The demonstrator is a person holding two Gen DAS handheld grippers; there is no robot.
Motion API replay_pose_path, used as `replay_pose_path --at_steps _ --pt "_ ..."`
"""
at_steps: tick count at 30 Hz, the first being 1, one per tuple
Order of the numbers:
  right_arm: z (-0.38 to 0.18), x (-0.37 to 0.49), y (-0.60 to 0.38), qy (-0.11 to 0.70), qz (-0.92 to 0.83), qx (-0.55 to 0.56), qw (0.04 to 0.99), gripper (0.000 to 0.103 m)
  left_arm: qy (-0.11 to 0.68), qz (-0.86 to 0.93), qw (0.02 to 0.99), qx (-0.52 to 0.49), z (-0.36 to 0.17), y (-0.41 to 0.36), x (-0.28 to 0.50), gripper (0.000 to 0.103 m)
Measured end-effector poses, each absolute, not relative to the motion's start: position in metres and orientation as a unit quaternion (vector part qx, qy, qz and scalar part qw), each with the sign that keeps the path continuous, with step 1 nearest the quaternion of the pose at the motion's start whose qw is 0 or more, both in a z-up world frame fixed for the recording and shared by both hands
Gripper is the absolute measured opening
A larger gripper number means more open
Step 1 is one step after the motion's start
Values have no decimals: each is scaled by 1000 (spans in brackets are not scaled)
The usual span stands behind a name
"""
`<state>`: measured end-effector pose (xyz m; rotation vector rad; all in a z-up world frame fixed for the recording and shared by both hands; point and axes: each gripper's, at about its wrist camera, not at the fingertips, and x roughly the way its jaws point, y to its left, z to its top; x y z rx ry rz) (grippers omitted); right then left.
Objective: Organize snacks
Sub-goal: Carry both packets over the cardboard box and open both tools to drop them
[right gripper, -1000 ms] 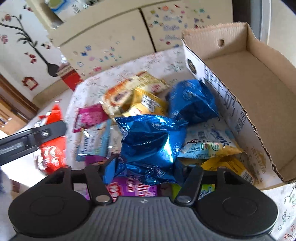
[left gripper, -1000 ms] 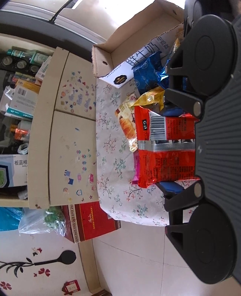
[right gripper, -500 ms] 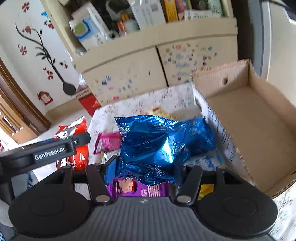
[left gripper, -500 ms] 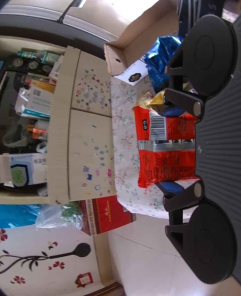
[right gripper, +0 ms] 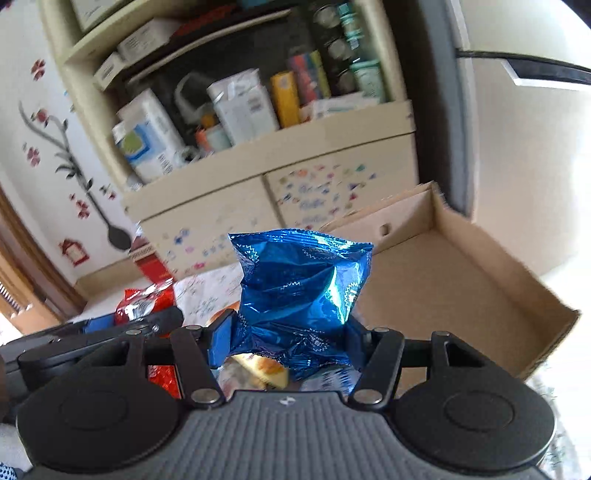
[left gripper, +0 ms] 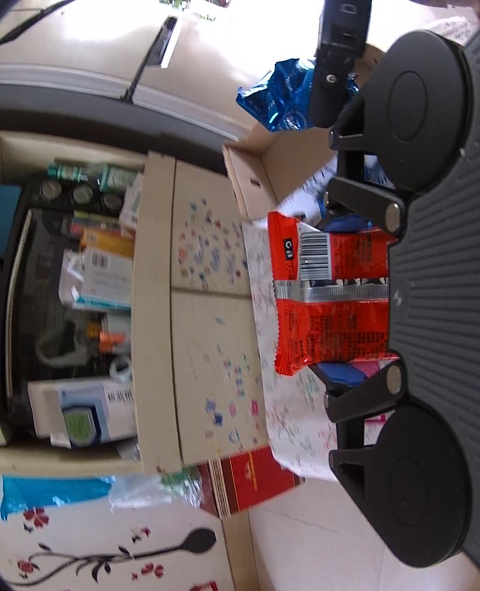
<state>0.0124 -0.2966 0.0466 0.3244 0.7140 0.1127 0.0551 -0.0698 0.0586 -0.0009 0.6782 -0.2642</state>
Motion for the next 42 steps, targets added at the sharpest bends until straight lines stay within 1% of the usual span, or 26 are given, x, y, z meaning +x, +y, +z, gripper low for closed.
replay_pose_path --at_steps 8,17,29,30,32,34,36,39,42 --pt "60 14 -348 328 -16 194 924 66 344 -192 919 0 62 -110 69 65" --pt "48 20 -380 349 -63 245 902 66 365 -249 897 -5 50 -159 90 65" --pt "39 27 -403 363 -115 273 884 66 381 -301 874 -21 31 -215 111 65" --pt "38 27 -404 363 -120 276 882 67 380 -304 873 -23 28 -220 112 65" --pt "35 27 -407 368 -128 286 876 68 384 -311 869 -26 23 -227 114 79" --pt "34 27 -409 369 -128 294 872 70 386 -311 868 -33 19 -229 113 86" --pt "34 26 -409 369 -133 292 872 72 394 -308 865 -37 18 -231 112 87" --pt "36 23 -410 363 -126 299 873 78 397 -303 866 -40 23 -224 112 93" --pt "36 22 -409 362 -113 304 874 81 399 -291 869 -35 28 -213 112 94"
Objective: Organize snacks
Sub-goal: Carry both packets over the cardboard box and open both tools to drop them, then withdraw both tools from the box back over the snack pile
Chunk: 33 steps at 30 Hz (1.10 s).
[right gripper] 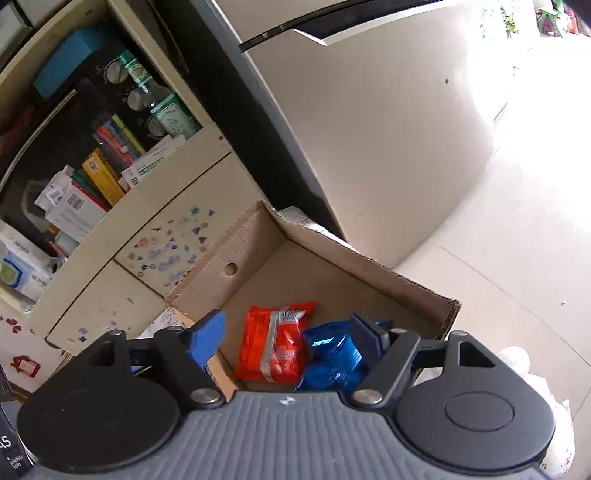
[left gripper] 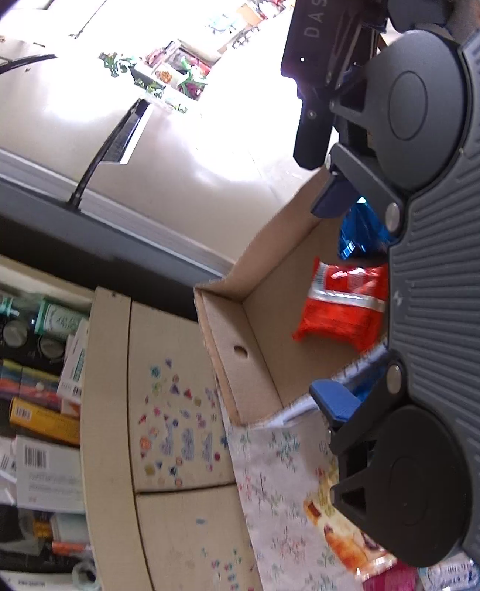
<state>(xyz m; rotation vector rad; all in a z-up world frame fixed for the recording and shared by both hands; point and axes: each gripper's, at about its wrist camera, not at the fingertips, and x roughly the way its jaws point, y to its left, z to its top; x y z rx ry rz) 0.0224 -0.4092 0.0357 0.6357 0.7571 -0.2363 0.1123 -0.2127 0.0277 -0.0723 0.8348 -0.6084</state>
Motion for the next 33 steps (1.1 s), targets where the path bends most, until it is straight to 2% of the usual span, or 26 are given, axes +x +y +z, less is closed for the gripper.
replay_pose_path --at_steps 16,25,33 --pt "31 30 -363 401 7 263 877 83 409 -226 884 -6 50 -129 97 95" --pt "23 34 -323 431 69 216 873 83 430 -200 880 6 35 -95 91 96" --pt "8 38 -306 464 91 231 850 83 460 -193 866 29 1 -79 83 96"
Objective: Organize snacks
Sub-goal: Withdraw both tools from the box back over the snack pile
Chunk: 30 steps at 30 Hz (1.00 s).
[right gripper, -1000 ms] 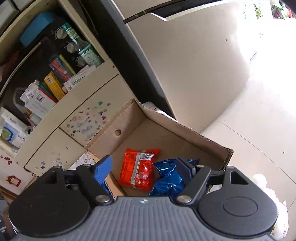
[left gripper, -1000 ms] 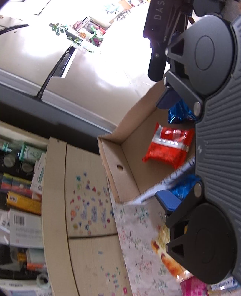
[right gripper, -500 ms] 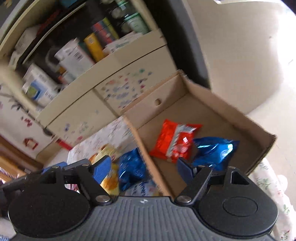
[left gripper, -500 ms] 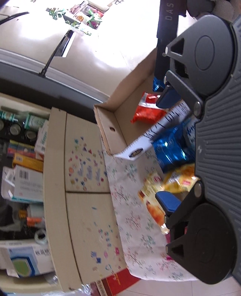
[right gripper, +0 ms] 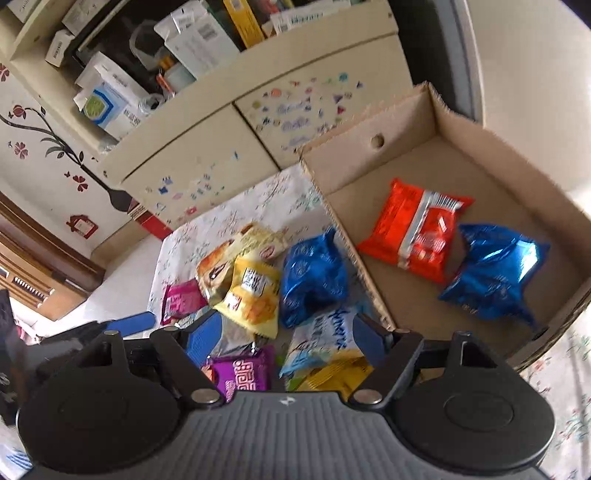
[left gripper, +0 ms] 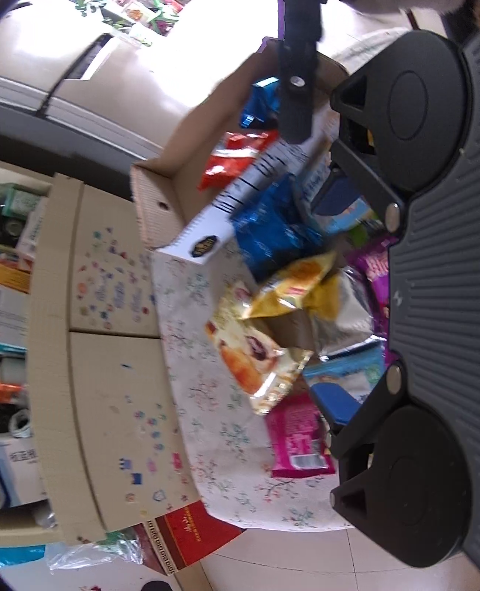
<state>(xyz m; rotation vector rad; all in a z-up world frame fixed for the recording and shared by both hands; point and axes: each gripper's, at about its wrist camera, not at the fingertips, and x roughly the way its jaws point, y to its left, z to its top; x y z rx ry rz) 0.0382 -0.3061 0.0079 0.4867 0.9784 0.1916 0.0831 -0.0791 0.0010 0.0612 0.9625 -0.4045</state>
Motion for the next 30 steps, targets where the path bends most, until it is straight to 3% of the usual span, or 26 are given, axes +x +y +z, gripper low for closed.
replay_pose_path --at_steps 16,22,30 --pt "-19 52 -287 506 80 232 827 83 447 -291 830 164 -57 -96 42 90" --pt "-26 61 -276 509 53 200 836 83 478 -261 828 135 -66 -77 41 83" --pt "-44 76 -258 528 40 171 831 84 514 -161 840 60 -67 -34 42 83"
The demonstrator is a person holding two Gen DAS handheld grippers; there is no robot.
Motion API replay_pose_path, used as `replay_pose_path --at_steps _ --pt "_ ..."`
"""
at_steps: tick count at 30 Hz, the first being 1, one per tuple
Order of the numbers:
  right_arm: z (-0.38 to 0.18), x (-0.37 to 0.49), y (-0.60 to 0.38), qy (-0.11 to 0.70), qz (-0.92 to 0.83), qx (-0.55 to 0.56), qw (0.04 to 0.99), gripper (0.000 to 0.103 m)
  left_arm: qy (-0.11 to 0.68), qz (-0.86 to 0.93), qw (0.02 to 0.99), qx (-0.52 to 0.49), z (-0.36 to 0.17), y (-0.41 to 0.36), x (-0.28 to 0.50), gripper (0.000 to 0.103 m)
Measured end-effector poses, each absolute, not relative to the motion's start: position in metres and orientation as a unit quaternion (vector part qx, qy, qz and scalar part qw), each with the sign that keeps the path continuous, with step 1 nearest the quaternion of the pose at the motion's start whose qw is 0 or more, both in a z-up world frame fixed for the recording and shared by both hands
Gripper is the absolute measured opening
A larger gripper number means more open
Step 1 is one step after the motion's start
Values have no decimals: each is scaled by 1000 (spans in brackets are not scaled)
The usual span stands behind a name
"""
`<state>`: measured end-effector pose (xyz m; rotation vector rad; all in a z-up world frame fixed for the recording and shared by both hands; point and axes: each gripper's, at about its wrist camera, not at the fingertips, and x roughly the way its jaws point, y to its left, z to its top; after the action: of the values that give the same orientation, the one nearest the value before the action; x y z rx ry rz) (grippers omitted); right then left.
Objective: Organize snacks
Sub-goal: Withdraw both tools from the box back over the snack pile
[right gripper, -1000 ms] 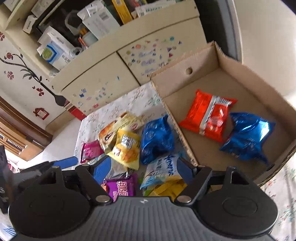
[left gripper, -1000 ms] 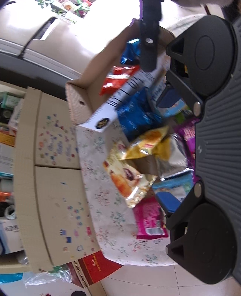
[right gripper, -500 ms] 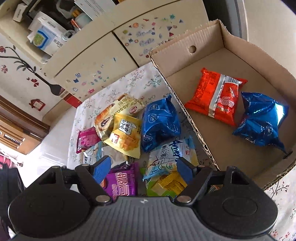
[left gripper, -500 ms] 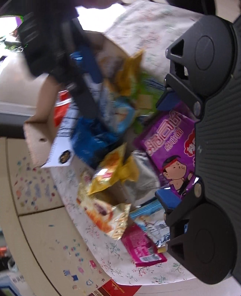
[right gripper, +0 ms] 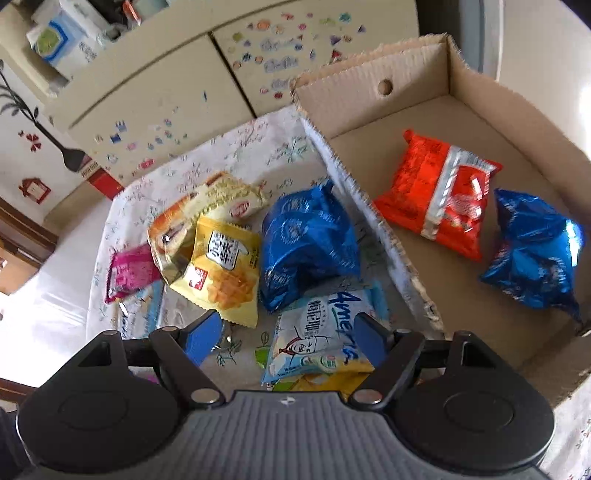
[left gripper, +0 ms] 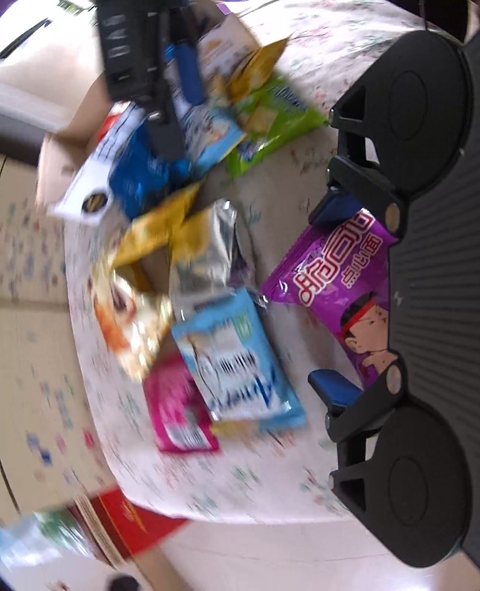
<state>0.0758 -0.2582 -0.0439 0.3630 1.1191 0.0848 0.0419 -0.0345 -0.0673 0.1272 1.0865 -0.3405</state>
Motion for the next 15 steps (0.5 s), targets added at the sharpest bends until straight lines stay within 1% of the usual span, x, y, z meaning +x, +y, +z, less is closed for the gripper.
replay_pose_path --at_steps 2,4,7,13,15 --pt "-50 78 -253 537 45 167 826 86 510 -143 847 54 -65 -27 39 84" --pt "-52 78 -249 541 51 166 823 90 503 -132 853 47 -62 -20 36 84" --pt "-52 77 -243 549 76 174 814 92 504 -128 854 21 -60 -10 33 84" --pt "-49 75 -240 560 143 235 782 92 502 -124 855 -18 -54 3 32 84" --pt "-42 76 -239 549 145 225 792 92 501 -129 856 -27 -52 5 31 84"
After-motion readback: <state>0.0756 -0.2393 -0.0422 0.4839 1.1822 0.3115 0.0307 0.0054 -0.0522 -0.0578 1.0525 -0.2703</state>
